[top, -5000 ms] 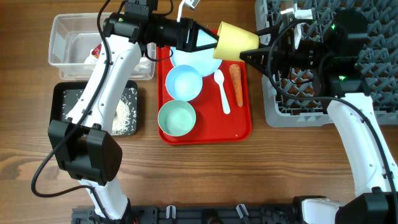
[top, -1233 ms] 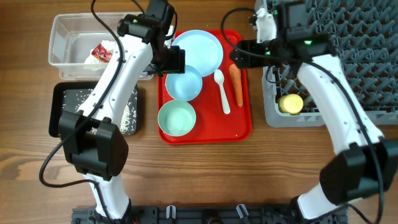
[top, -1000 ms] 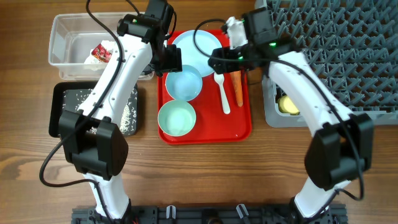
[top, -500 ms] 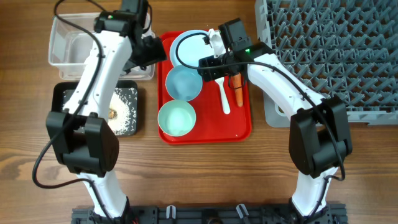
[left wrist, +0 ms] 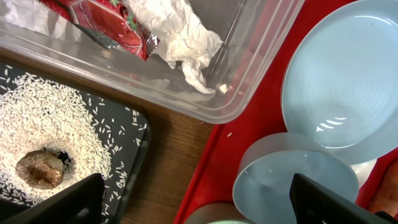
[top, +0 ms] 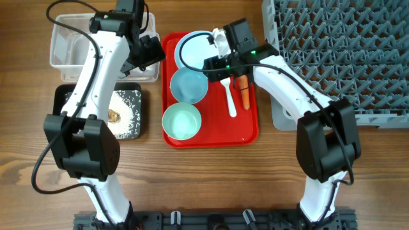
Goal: Sort waste into correct bins and load items into the dishwasher rack
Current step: 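Carry the light-blue bowl to the rack and set it down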
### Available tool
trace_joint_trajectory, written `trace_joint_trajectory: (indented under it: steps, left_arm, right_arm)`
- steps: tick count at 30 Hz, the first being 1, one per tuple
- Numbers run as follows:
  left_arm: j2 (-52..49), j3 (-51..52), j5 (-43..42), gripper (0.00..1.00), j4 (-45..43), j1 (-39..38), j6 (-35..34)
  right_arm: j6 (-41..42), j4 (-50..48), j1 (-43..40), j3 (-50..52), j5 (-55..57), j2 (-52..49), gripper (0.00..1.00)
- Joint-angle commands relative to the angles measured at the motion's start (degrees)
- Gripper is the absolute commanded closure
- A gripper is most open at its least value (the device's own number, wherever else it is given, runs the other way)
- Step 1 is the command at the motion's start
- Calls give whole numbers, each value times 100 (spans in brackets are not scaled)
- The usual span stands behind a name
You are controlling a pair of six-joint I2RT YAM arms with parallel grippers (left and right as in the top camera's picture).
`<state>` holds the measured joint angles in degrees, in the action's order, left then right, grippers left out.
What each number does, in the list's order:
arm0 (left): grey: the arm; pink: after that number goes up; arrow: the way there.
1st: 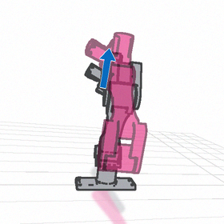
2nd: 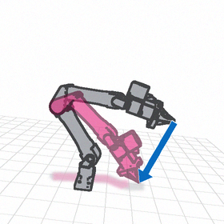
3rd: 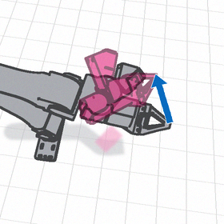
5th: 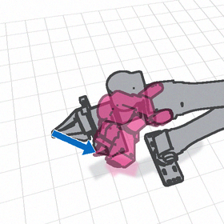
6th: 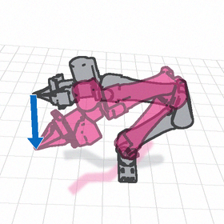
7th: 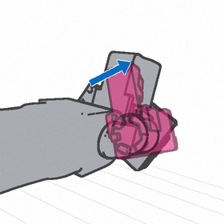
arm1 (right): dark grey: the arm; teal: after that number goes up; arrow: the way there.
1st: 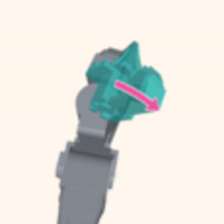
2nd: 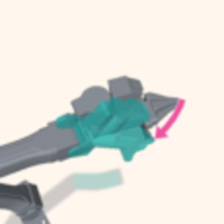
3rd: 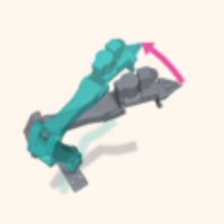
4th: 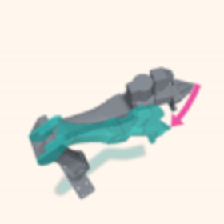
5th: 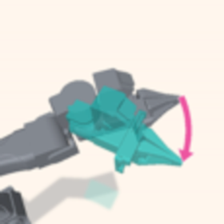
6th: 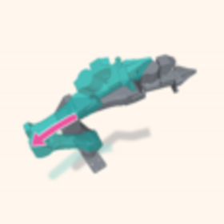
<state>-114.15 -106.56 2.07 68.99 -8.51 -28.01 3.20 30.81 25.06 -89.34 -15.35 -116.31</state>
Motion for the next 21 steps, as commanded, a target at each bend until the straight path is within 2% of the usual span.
trace_joint_trajectory:
  steps: [1, 3, 5, 11, 14, 16, 19, 21]
  left_arm:
    - [-63, -26, -26, 5, -15, -11, -81]
    - [-63, -26, -26, 5, -20, -11, -81]
    - [-63, -26, -26, 5, -17, -11, -81]
    - [-63, -26, -26, 5, -15, -11, -79]
    - [-63, -26, -26, 4, -15, -11, -81]
    - [-63, -26, -26, 4, 7, -11, -81]
    - [-63, -26, -22, 3, 83, -11, -79]
    - [-63, -26, 2, 1, 98, -11, -76]
  right_arm:
    - [-170, -31, 201, 55, 350, -260, 36]
    - [-177, -35, 214, 55, 378, -328, 37]
    - [-249, -87, 214, 55, 378, -400, 46]
    - [-452, -151, 214, 55, 378, -542, 55]
    - [-472, -232, 214, 55, 389, -570, 69]
    - [-466, -348, 203, 55, 444, -654, 71]
    - [-461, -376, 190, 52, 494, -688, 96]
    - [-455, -374, 186, 52, 542, -603, 96]
